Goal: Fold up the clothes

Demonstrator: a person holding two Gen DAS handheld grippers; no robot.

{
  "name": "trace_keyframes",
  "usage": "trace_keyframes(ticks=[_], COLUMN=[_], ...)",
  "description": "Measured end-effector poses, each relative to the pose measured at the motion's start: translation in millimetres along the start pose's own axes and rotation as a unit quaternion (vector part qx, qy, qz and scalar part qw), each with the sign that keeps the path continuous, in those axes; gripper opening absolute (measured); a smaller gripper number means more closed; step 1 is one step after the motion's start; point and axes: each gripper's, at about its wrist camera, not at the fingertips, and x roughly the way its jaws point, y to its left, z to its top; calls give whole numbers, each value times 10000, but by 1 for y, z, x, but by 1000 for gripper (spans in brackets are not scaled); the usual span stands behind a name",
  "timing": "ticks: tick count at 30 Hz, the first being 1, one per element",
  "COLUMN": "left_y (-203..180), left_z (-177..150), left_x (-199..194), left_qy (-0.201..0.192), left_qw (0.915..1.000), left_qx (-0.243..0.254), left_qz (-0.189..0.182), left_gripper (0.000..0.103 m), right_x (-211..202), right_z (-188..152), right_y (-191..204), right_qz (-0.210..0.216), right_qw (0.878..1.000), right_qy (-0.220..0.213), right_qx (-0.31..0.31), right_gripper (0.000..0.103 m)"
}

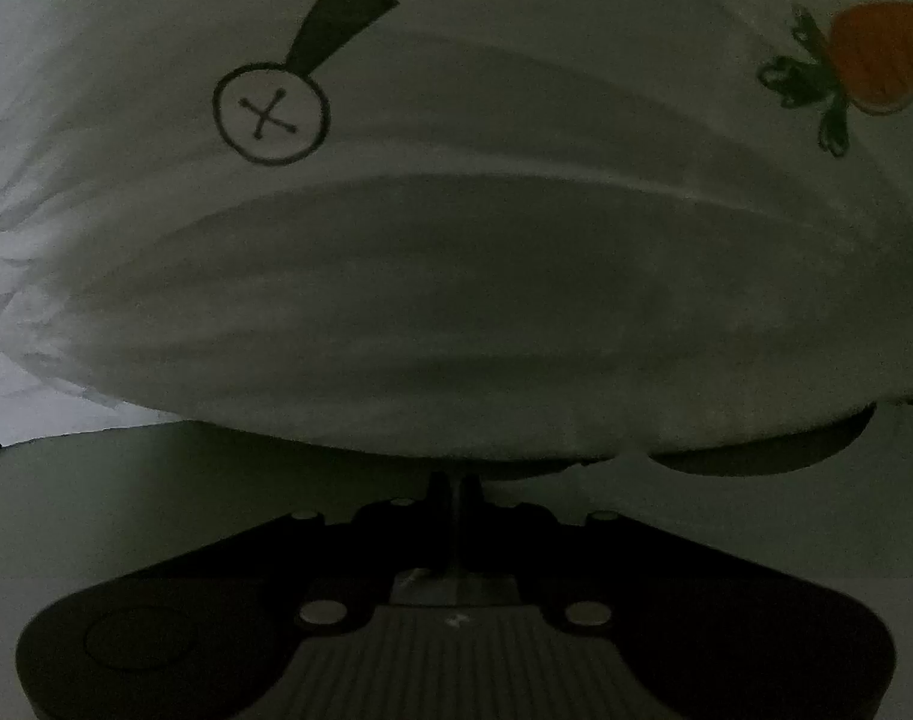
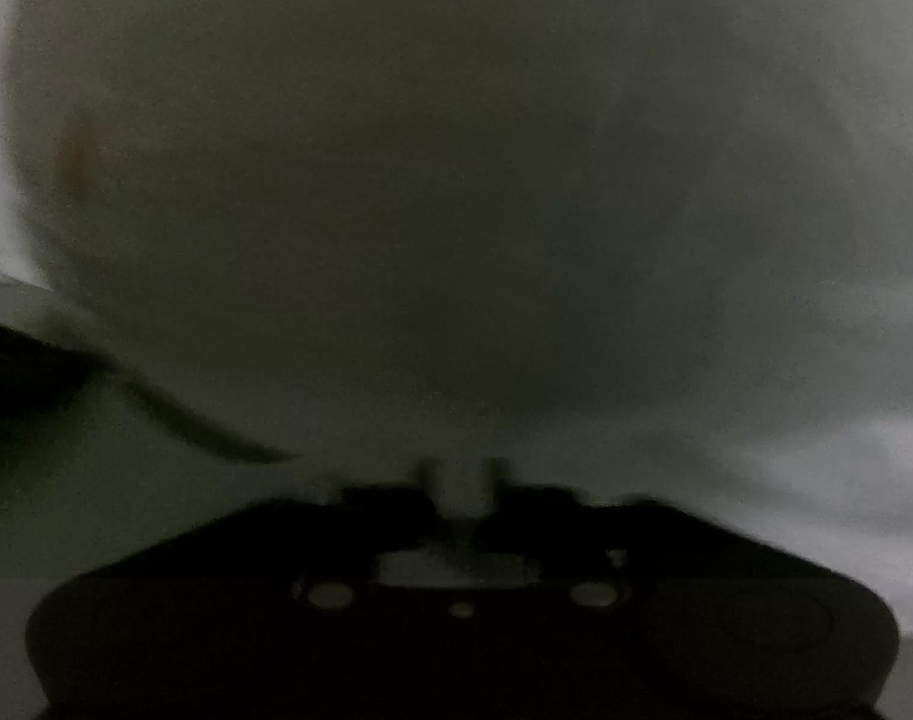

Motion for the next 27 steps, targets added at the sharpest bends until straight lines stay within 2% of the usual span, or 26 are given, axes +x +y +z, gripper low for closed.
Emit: trace_keyframes(ticks=[1,2,4,6,7,8,10,11,14,16,17,20,22,23,24,25,26,27], left_y=[-1,-2,-3,2,0,-2,-8,-12,-26,-33,-36,-42,-49,-48,-45,-40,-34,-29], left_z=[-1,-2,-2,0,-1,-2,-3,-2,8,16,19,19,13,14,16,18,19,18], left_x=[-1,-2,-4,-6,-8,-12,-21,-28,-39,-37,-34,-16,-9,-13,-22,-33,-46,-62], left_qy=[-17,-21,-14,-21,-45,-90,-186,-230,-434,-495,-496,-354,-58,-70,-192,-266,-344,-433], left_qw=[10000,10000,10000,10000,10000,9999,9995,9990,9964,9949,9945,9947,9957,9959,9961,9968,9973,9974], left_qx=[40,55,23,4,27,52,121,155,295,371,373,348,458,423,314,226,143,71], left_qz=[10,6,-27,-38,-9,45,219,364,668,797,838,898,809,796,798,716,639,576], left_gripper=[3,3,4,3,3,3,3,3,3,3,3,4,8,10,11,24,44,50], right_x=[5,10,25,25,24,23,20,15,1,2,6,26,47,52,50,40,27,8], right_z=[-2,-5,-14,-18,-19,-19,-20,-23,-32,-27,-24,-23,-28,-30,-31,-30,-28,-27], right_y=[1,5,18,15,12,11,11,20,56,62,60,54,52,52,52,50,46,41], right_qz=[381,509,478,583,584,519,321,88,-677,-1007,-1089,-1233,-1150,-1178,-1246,-1266,-1219,-1149], right_qw=[9990,9981,9955,9967,9971,9971,9965,9944,9732,9652,9652,9674,9712,9708,9704,9729,9770,9813], right_qy=[216,342,603,405,342,335,272,120,-397,-633,-670,-590,-116,35,48,-19,-139,-313], right_qx=[25,-110,-550,-387,-352,-451,-725,-1043,-2160,-2328,-2282,-2132,-2084,-2091,-2066,-1937,-1745,-1511], right_gripper=[77,75,71,60,27,2,2,2,1,1,1,1,2,2,11,35,48,63])
